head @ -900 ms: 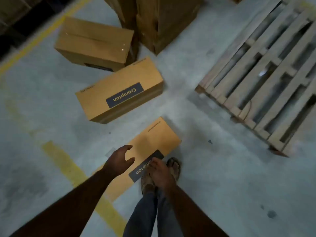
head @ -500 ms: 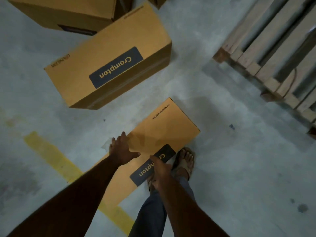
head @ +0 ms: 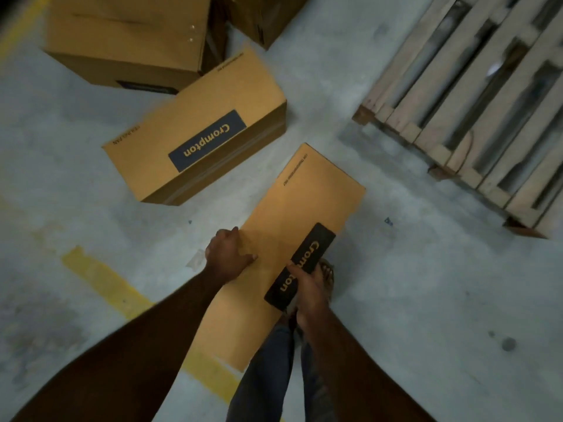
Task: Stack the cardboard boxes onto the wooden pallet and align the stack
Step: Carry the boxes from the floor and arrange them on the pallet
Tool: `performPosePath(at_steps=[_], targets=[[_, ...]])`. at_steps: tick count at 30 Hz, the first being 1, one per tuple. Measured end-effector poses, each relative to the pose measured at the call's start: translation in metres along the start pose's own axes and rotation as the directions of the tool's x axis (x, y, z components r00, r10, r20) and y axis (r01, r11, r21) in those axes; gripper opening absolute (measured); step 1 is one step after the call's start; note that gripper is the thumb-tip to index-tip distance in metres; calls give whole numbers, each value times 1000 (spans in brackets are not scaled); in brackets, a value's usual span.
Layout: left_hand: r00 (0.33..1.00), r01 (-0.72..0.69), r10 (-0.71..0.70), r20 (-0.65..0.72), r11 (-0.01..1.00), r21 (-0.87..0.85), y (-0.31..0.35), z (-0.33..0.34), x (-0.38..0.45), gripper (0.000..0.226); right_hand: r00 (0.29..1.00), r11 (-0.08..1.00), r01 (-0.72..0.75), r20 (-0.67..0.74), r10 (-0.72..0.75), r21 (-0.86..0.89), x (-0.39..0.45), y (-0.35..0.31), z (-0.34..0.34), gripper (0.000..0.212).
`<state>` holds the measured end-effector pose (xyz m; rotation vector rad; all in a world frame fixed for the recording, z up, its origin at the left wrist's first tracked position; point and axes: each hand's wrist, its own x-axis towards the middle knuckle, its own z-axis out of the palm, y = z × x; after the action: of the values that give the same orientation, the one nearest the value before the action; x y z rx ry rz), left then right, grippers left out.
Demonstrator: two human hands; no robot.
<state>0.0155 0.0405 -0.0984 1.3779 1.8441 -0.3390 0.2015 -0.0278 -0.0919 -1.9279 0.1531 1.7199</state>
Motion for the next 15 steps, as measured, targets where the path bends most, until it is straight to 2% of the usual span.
performPosePath(at_steps=[3,6,10,12,14,15], targets=[[991,-117,102,-92,976,-183,40,-58,-40,83,987,987,163,10,-163,-13,-51,-51,-16,43],[956,-283,226,-186,877,-388,81,-120,-84,72,954,955,295,44,-297,34,-109,-110,-39,39],[923,-367,354,-149,701,-612,137,-205,-156,47,887,897,436,136,-441,64,-216,-195,-64,42],[891,-412,422,-166,601,-684,164,-244,-193,43,834,844,531,135,-536,70,-270,-231,-77,57],[843,-485,499,-203,538,-690,194,-280,-222,45,766,773,629,104,-634,78,-311,-260,-90,85],[820,-519,524,-229,513,-684,210,-296,-232,47,735,740,666,91,-672,92,-325,-273,-96,92]])
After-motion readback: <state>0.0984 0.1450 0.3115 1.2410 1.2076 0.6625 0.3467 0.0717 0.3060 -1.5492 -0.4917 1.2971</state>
